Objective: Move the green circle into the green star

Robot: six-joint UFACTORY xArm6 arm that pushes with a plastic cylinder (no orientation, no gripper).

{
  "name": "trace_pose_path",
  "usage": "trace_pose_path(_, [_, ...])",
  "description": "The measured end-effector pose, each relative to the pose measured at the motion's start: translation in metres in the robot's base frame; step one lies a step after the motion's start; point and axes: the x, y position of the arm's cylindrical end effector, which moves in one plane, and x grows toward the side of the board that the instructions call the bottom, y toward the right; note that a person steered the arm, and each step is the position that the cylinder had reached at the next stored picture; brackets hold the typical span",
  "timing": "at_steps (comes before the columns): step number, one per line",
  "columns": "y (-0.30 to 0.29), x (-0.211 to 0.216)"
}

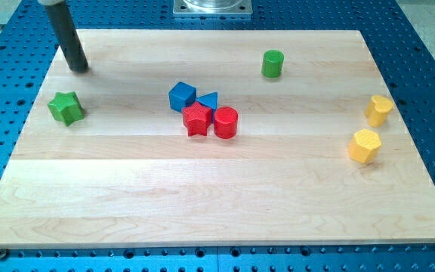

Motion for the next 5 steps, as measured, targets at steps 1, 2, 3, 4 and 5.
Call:
trace_pose_path(1, [0.1, -0.024])
trace_pose_path(2, [0.238, -0.034])
trace_pose_path(3, [0.372, -0.033])
trace_pose_path(4, [0.455, 0.002])
trace_pose_path(5, [0.33, 0.019])
